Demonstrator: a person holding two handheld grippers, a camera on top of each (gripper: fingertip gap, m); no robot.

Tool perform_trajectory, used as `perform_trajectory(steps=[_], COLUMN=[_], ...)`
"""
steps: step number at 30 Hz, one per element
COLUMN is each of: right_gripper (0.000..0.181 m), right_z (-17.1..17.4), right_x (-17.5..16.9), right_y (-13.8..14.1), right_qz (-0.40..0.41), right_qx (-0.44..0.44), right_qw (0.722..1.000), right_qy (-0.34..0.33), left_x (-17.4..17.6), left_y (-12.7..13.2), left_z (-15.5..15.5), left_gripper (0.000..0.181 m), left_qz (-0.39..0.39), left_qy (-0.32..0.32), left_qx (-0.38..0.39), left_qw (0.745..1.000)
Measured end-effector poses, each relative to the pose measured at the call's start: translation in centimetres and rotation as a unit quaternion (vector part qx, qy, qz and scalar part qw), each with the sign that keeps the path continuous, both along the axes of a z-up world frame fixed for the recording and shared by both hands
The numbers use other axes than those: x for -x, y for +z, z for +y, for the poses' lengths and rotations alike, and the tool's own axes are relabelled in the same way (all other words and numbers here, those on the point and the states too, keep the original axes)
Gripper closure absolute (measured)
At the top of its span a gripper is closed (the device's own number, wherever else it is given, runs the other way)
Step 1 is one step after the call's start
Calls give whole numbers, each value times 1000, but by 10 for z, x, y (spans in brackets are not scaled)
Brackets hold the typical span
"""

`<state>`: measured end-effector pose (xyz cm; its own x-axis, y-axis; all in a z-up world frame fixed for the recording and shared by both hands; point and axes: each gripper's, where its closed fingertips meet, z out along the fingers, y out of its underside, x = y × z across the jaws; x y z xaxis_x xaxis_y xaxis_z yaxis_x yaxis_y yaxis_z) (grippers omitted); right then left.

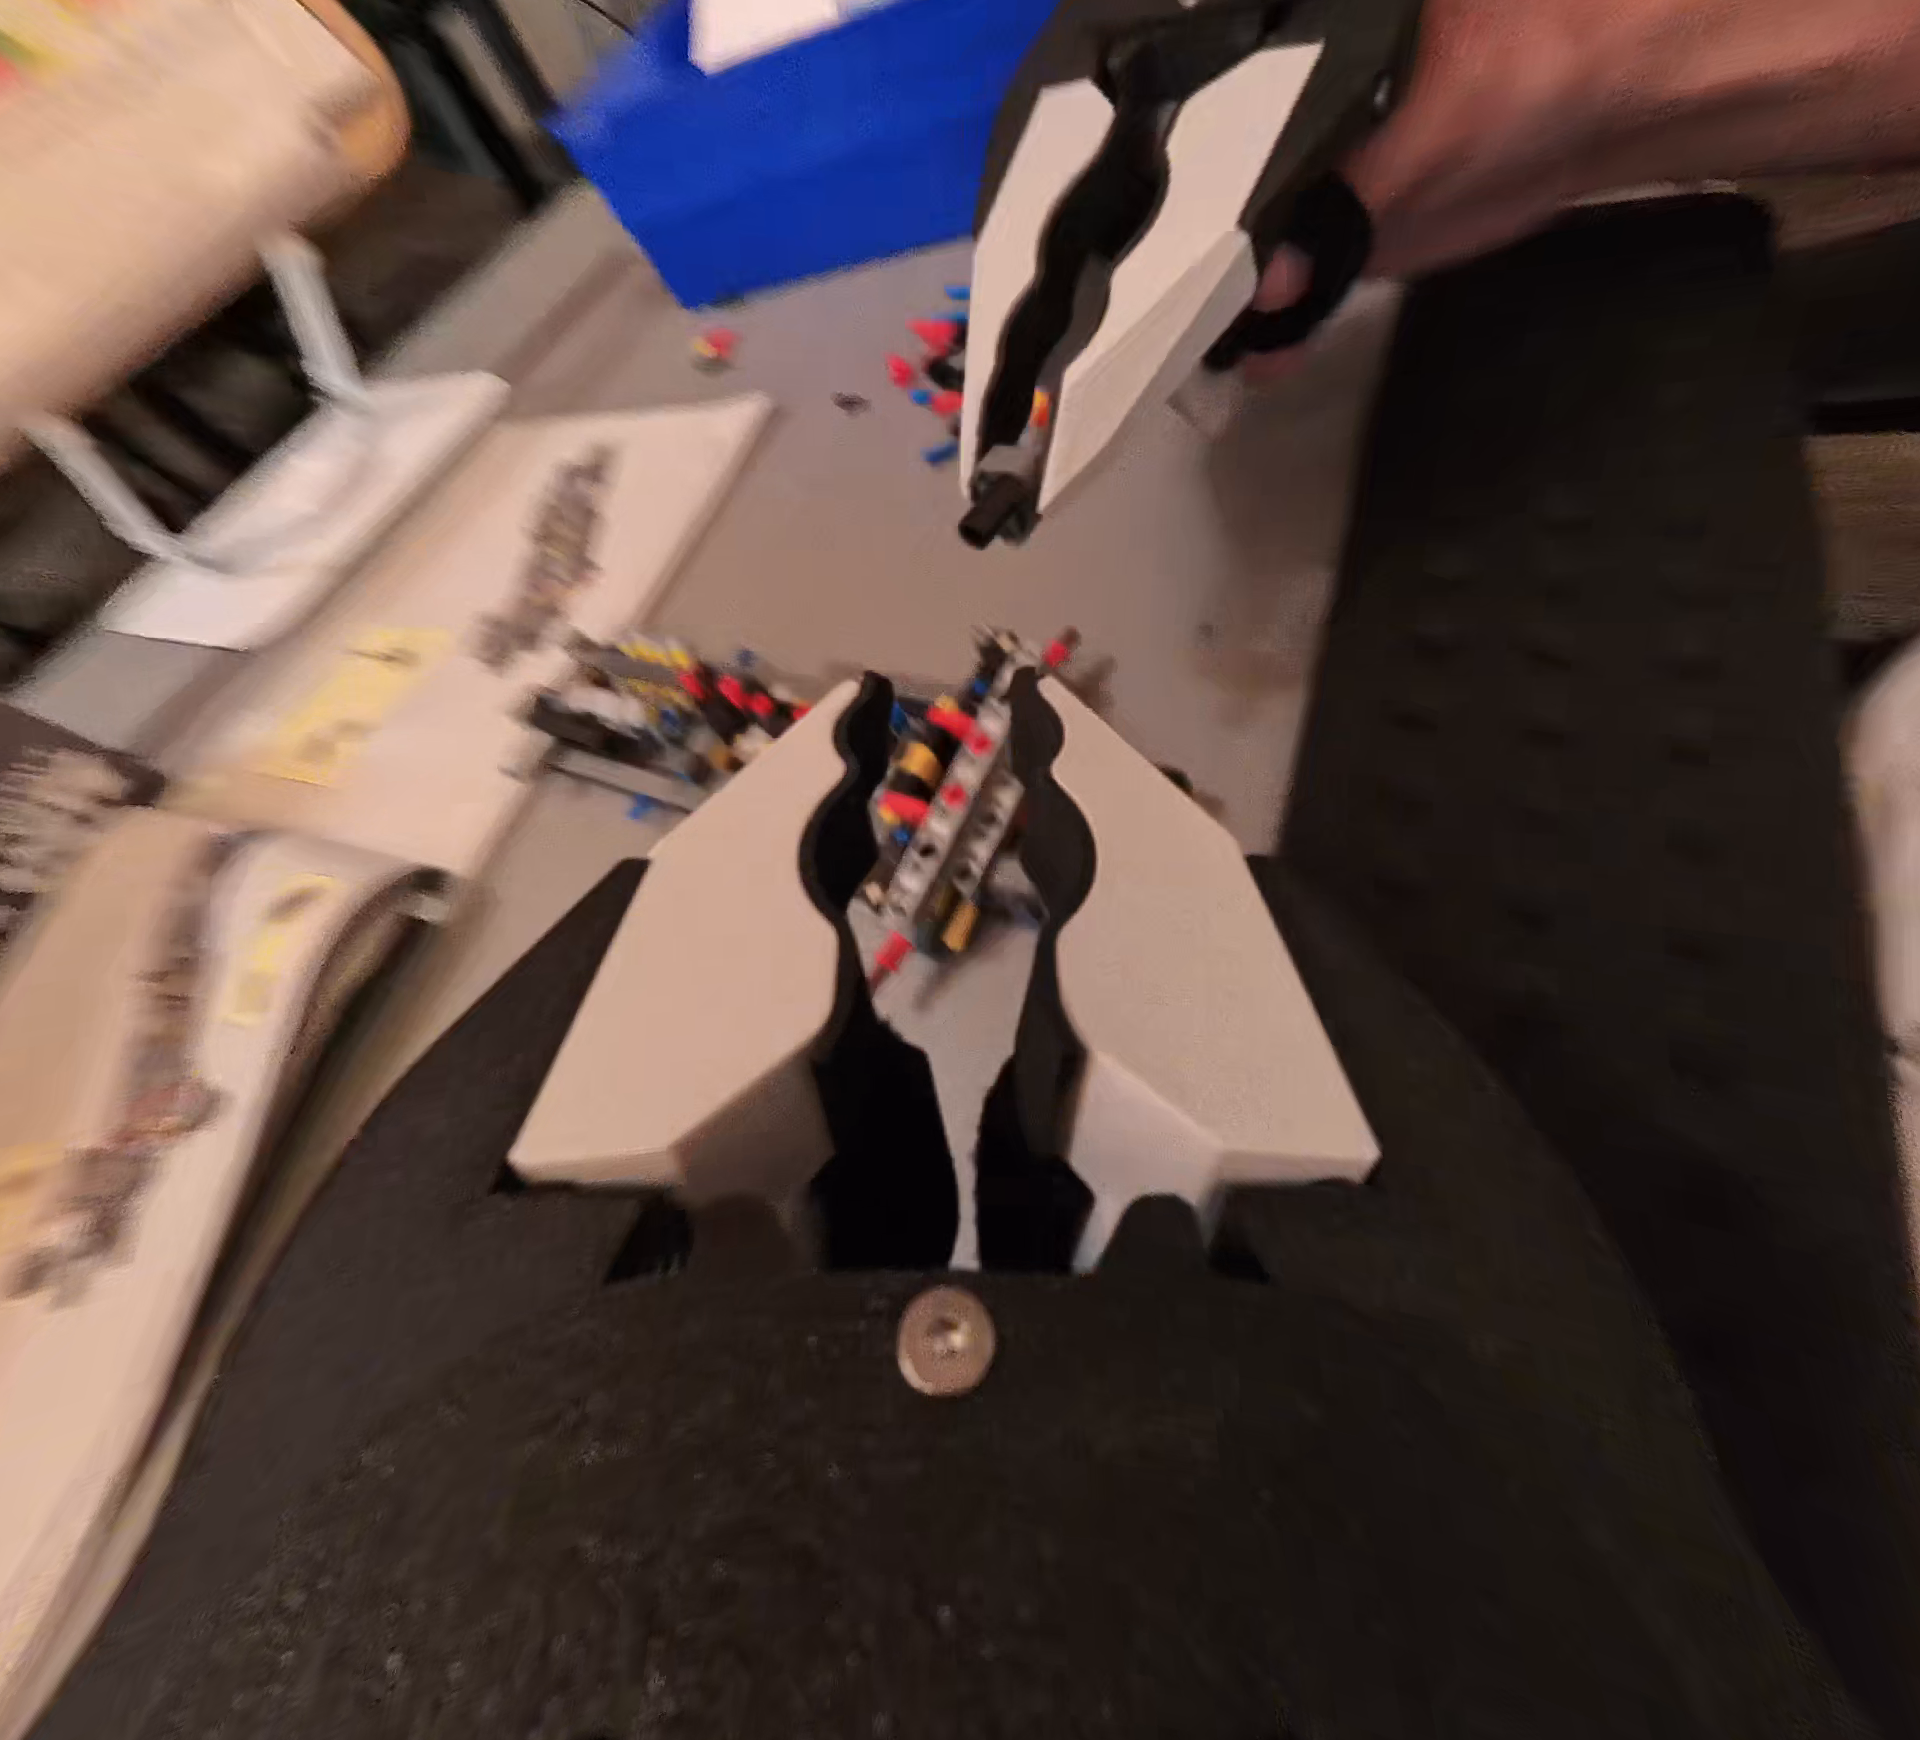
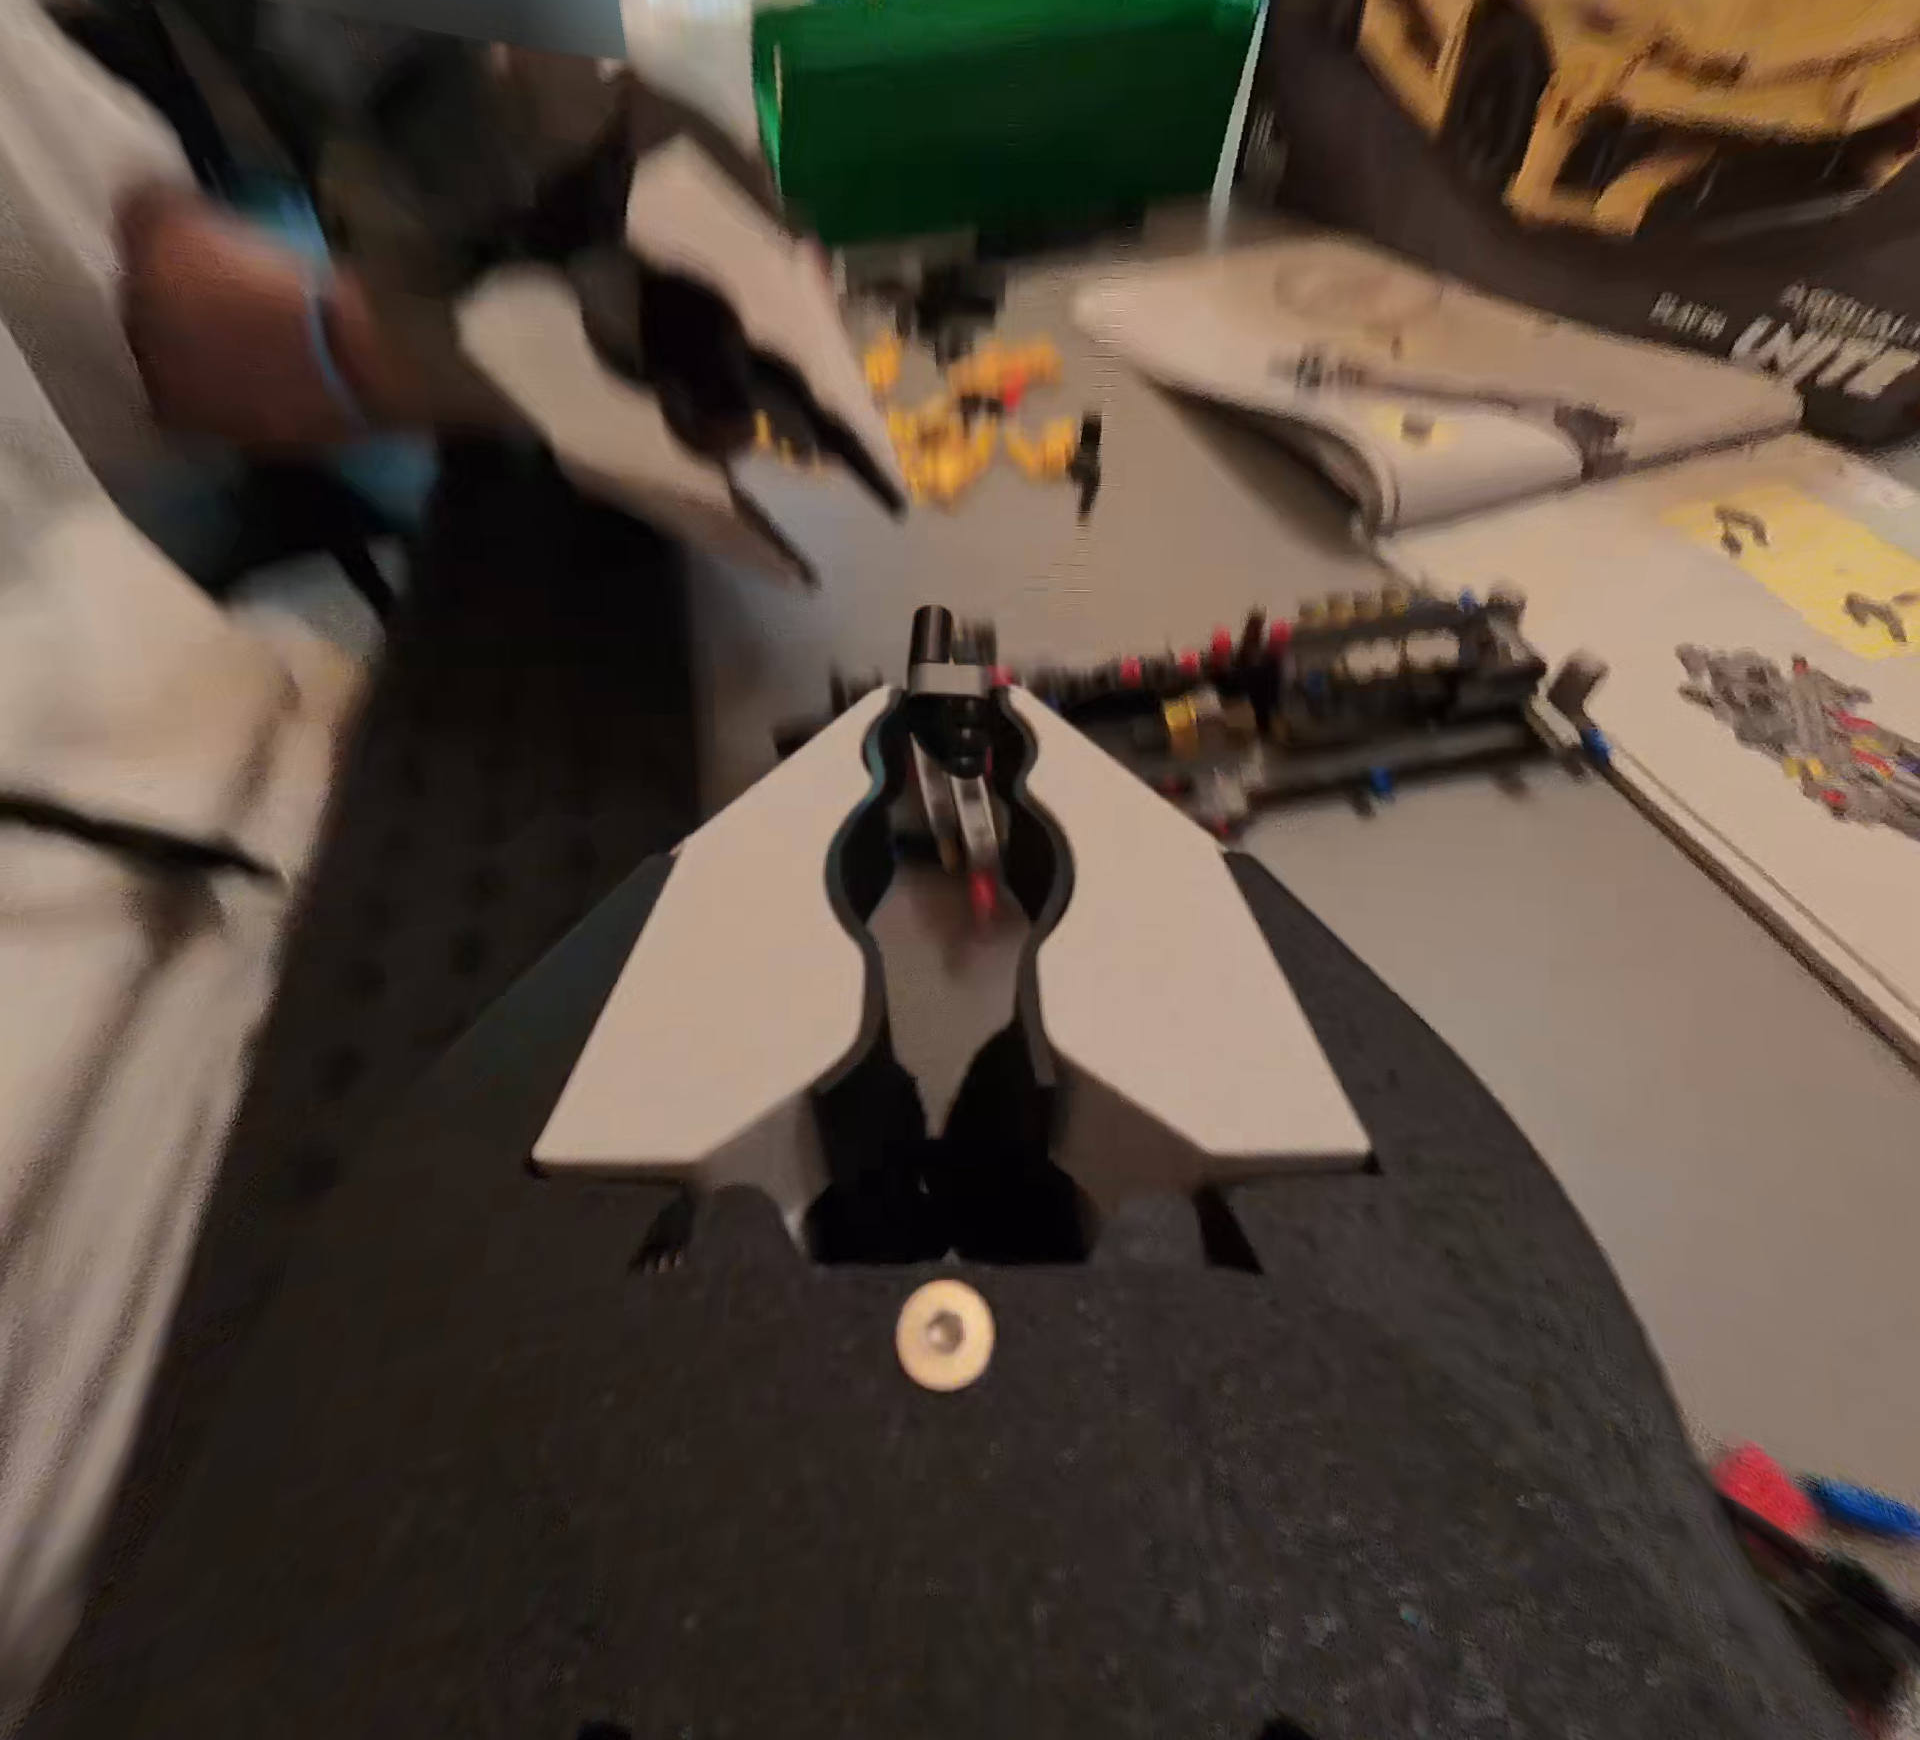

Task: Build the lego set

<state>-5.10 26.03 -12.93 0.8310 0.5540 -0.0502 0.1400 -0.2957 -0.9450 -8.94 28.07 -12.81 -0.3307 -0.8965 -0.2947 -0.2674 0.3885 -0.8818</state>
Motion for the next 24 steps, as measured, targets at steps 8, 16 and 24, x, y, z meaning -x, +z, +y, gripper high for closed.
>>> perform_trajectory(steps=[8,16,24], right_gripper=[167,167,167], right_z=[-12,-7,-6], right_x=[16,20,21], right_y=[-56,-63,-62], right_qz=[-121,-85,-18], right_qx=[75,133,180], right_qw=[986,984,979], right_qy=[89,84,96], left_x=[26,18,19], left_y=[-71,-71,-72], left_z=[6,3,2], left_gripper=[157,168,170], left_qz=[185,186,192], left_qy=[-124,-135,-140], left_qx=[3,27,28], left_qw=[975,973,971])
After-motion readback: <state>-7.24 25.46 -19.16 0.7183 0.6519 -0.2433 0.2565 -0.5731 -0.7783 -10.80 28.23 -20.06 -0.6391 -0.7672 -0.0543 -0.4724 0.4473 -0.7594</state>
